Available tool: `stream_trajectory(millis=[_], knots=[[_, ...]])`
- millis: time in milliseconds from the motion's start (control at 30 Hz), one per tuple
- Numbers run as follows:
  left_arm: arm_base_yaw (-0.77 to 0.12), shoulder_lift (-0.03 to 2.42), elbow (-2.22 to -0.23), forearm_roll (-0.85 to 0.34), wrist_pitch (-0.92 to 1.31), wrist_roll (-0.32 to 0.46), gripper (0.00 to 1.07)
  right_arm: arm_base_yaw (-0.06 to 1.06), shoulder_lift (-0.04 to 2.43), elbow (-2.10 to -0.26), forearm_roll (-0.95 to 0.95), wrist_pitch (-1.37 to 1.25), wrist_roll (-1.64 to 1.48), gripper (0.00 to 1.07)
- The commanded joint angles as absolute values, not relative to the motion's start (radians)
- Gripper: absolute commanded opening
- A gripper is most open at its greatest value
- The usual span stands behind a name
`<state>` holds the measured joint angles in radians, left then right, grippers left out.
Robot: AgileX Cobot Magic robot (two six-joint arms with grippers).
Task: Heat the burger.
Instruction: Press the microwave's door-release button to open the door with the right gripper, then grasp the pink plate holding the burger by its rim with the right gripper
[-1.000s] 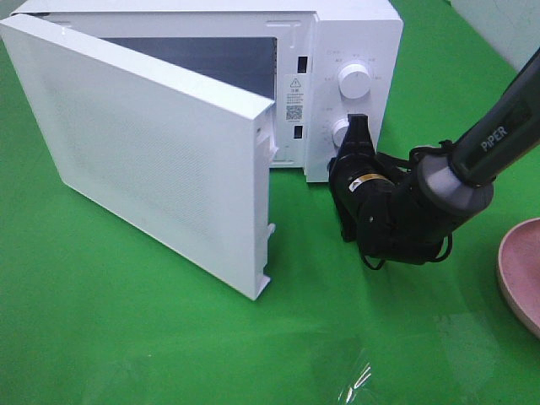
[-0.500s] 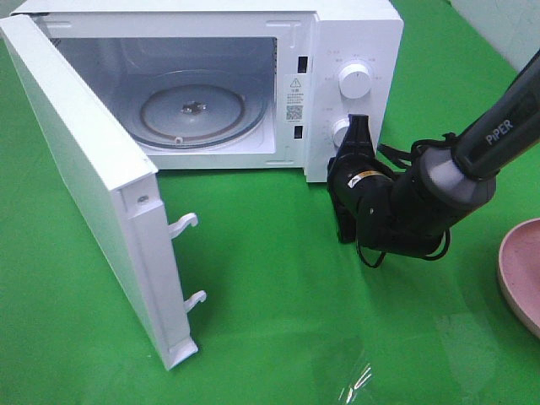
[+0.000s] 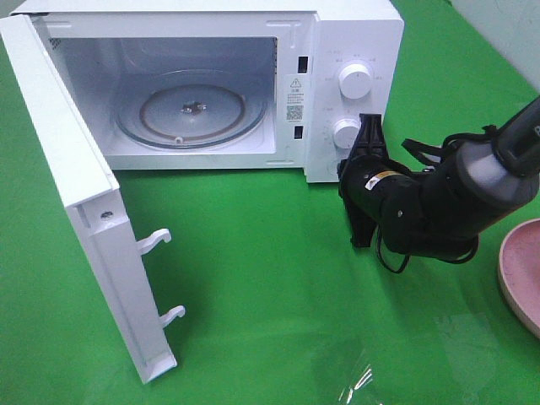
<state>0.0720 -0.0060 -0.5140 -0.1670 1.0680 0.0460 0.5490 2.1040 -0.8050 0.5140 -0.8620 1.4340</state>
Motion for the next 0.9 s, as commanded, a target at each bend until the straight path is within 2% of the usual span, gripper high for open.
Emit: stream_trajectory(millis=[33,367,500,767,900], knots=[[0.074,-0.020,-0.514,-0.168,1.066,0.044,0.99,0.541,2.061,-0.772,0.491,-0.827,1.435,0.00],[0.074,-0.020,-0.514,-0.168,1.066,0.044,0.99,0.541,1.958,-0.691,0.439,-0.705,1.378,0.00],[0.074,-0.020,-0.514,-0.168,1.066,0.044,0.99,0.538,1.863,-0.682,0.420,-0.537,1.204,0.01],[0.074,-0.020,-0.514,-0.168,1.066,0.044,0.99,0.538,1.788,-0.683,0.421,-0.422,1.044,0.02],[0.074,-0.020,-0.514,-0.168,1.066,0.044,0.99,0.538,1.729,-0.683,0.421,-0.308,0.860,0.03]])
